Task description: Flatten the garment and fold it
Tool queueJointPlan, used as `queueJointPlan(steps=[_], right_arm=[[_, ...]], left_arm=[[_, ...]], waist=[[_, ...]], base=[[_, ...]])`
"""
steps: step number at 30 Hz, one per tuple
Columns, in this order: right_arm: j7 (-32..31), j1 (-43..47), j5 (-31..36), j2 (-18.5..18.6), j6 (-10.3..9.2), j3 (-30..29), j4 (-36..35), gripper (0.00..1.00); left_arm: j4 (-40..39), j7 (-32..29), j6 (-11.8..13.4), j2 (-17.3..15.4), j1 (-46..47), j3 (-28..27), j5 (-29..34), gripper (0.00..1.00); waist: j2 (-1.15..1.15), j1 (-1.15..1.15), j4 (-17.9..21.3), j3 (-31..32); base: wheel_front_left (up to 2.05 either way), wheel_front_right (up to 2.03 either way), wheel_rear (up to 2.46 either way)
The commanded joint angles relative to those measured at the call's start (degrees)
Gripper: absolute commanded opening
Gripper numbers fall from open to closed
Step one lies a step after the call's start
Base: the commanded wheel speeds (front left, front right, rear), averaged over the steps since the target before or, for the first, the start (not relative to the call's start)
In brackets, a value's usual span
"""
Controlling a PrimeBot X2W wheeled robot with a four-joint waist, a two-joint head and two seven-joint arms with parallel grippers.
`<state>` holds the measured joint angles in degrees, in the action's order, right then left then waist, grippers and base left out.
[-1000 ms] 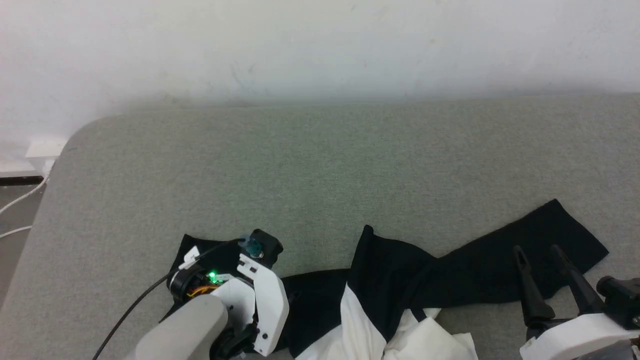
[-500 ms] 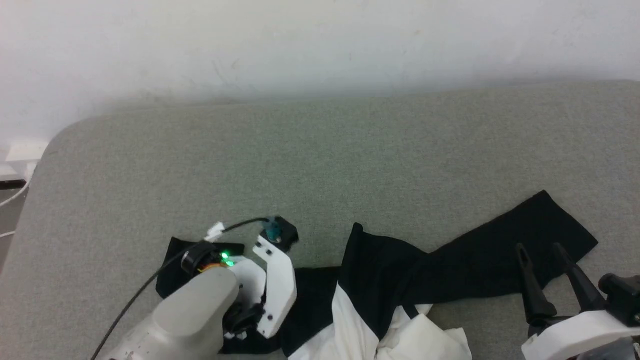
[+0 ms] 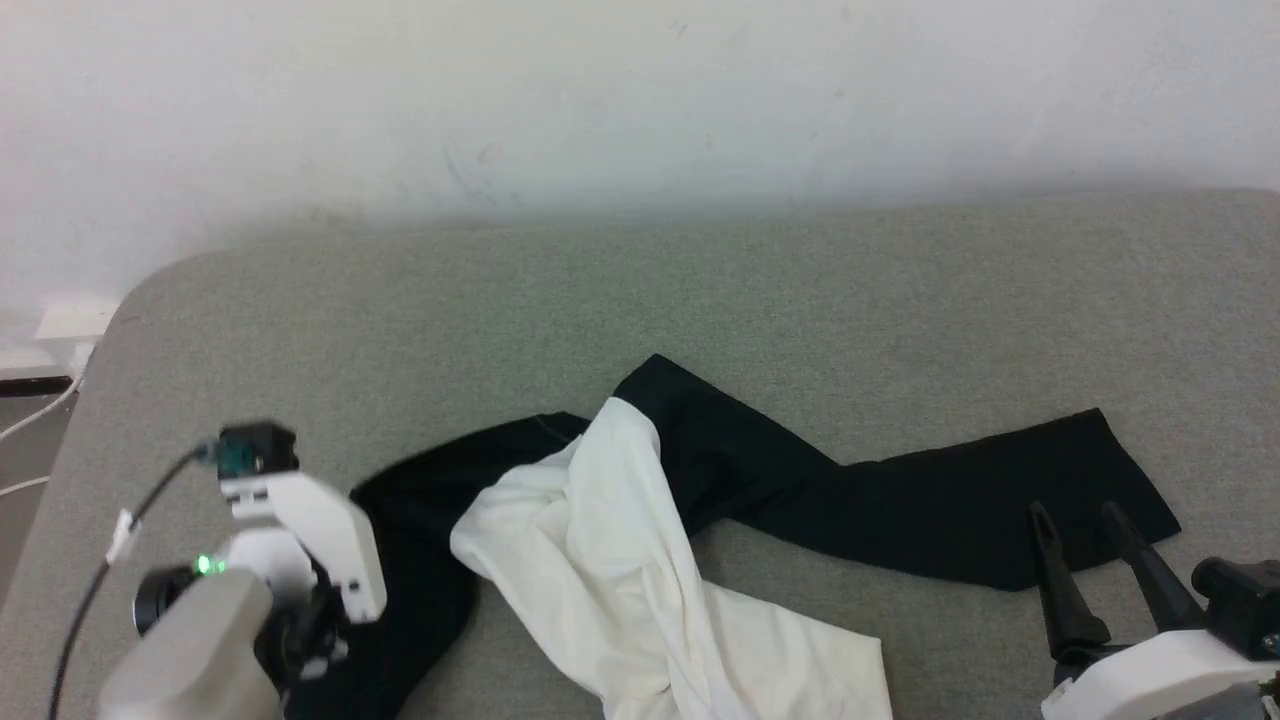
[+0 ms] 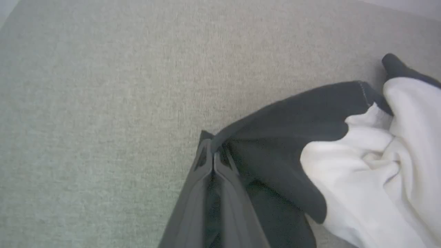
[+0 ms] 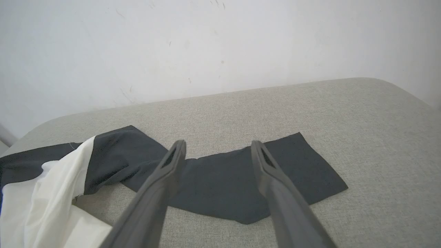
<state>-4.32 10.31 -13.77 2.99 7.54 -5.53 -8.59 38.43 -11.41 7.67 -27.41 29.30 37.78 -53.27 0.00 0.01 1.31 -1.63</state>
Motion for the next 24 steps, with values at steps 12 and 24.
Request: queueJointPlan(steps=[12, 24], right_arm=[[0.0, 0.1, 0.6, -0.1, -0.05, 0.1, 0.5, 1.0], [-4.0, -3.8, 2.3, -0.1, -0.05, 2.0, 6.5, 1.0]], left_arm=[[-2.0, 17.1, 0.0, 2.5, -6.7, -1.9, 1.6, 1.0], [-26.1, 26.4, 6.2, 5.2, -17.7, -12.0, 15.6, 1.0]], waist=[[0.0, -0.01, -0.4, 1.5], [0.0, -0.01, -2.6, 1.9]], base=[[0.0, 0.0, 0.0], [0.0, 0.0, 0.0]])
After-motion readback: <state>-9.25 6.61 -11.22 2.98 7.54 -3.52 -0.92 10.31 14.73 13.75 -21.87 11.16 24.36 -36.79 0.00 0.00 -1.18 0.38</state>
